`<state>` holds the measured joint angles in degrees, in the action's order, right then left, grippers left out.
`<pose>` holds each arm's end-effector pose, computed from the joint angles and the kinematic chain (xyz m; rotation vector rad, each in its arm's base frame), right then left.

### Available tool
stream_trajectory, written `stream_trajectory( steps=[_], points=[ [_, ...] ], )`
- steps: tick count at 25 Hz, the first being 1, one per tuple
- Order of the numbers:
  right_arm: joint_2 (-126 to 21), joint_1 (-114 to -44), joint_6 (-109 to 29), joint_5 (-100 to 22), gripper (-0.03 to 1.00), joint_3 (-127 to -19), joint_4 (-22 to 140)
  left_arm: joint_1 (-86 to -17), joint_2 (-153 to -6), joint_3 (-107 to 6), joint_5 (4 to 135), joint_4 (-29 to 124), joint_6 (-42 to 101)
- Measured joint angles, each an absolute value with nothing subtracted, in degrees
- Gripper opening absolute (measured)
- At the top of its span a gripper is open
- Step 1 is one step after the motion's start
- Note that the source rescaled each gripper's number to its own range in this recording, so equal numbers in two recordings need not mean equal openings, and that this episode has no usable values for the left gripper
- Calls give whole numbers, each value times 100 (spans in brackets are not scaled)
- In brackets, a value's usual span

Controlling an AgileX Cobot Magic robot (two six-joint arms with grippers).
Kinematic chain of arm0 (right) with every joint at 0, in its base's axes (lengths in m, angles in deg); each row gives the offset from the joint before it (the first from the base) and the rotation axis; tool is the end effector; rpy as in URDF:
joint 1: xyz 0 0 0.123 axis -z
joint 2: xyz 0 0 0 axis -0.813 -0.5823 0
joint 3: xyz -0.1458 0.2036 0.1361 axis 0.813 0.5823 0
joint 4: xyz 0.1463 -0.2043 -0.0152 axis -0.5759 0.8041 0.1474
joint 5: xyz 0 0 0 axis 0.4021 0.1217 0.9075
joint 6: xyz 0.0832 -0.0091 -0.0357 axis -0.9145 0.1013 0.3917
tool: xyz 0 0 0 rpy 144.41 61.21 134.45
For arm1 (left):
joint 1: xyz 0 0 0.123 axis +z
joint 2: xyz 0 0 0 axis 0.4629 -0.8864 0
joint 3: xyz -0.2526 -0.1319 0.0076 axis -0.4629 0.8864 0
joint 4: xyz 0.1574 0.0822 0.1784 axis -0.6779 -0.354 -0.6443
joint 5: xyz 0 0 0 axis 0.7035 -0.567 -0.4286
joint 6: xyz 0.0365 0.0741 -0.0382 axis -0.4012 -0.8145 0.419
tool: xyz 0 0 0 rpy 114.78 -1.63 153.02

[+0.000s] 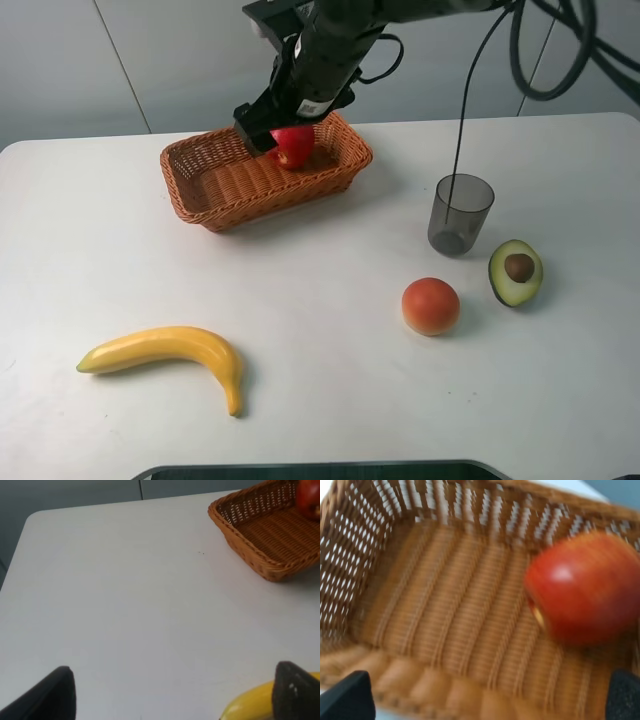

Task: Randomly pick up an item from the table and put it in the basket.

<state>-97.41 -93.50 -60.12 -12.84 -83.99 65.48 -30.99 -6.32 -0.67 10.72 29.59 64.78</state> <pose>0.3541 0.2892 0.2040 -0.9090 2.4279 0.2571 -0.0075 0.0068 0.2795 0.0350 2.0558 0.0447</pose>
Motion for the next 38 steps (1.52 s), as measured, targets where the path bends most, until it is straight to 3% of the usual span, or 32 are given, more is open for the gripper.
stream_trajectory(
  steps=[8, 26, 38],
  points=[
    [-8419, -8682, -6542, -342, 100, -7455, 6516, -3099, -632, -67, 1072, 2959, 6478],
    [-3666, -5704, -6663, 194, 100, -4011, 6505, -3099, -632, -67, 1072, 2959, 6478],
    [-464, -5494, -6629, 1120, 100, -3229, 6505, -3099, -632, -67, 1072, 2959, 6478]
  ],
)
